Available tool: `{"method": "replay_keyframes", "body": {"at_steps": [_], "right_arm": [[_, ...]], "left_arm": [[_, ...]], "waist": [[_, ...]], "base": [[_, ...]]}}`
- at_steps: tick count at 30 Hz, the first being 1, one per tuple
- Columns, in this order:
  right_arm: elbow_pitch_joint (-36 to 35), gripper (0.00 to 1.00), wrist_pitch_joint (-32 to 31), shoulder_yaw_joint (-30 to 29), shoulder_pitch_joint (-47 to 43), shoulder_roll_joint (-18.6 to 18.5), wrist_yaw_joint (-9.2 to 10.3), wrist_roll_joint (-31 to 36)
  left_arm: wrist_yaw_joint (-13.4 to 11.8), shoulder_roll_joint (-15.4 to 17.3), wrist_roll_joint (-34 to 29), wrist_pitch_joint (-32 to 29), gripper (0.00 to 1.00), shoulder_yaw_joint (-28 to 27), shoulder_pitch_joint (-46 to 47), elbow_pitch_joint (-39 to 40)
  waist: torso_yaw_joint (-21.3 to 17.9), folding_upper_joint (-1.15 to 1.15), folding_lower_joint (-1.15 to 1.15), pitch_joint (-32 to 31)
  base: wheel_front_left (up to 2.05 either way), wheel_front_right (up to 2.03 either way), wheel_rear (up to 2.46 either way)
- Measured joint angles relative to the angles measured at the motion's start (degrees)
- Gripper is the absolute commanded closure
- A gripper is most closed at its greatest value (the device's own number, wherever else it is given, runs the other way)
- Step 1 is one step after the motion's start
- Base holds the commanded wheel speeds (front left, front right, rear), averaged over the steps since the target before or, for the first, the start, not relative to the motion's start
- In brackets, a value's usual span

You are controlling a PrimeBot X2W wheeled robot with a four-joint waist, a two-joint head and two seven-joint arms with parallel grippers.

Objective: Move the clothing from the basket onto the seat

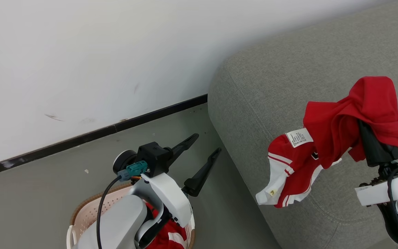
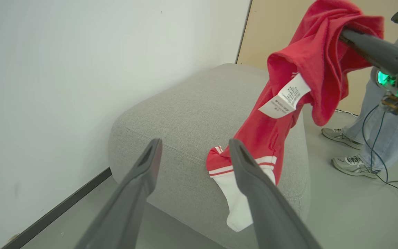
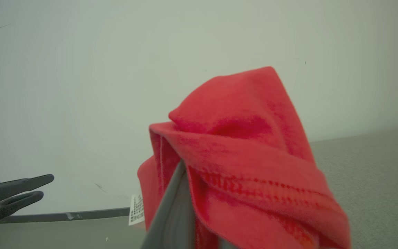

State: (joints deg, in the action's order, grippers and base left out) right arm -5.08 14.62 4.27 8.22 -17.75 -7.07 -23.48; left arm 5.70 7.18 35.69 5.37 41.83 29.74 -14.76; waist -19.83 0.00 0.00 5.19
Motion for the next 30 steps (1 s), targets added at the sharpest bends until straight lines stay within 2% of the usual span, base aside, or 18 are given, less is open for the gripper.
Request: {"method": "replay_keyframes", "body": {"at_steps": [10, 20, 30], "right_arm": [[-1.55, 1.0, 0.01, -0.34, 0.38, 0.01, 0.0, 0.68], [-2.15, 1.0, 0.0, -2.6, 1.35, -0.94, 0.0, 1.69], [-2.02, 1.0, 0.01, -3.2, 7.49, -5.76, 0.0, 1.75]], "left_arm": [[-0.01, 0.47, -0.51, 0.0, 0.0, 0.03, -0.82, 1.32], [0.0, 0.33, -0.93, 0.0, 0.0, 1.12, -0.82, 2.1], [0.0, 0.2, -0.93, -0.25, 0.0, 1.94, -0.82, 2.74]], "waist": [[-1.62, 0.0, 0.0, 1.11], [-1.32, 0.0, 0.0, 1.3], [-1.04, 0.0, 0.0, 1.93]], "base": [[0.0, 0.0, 0.0], [0.0, 0.0, 0.0], [0.0, 0.0, 0.0]]}}
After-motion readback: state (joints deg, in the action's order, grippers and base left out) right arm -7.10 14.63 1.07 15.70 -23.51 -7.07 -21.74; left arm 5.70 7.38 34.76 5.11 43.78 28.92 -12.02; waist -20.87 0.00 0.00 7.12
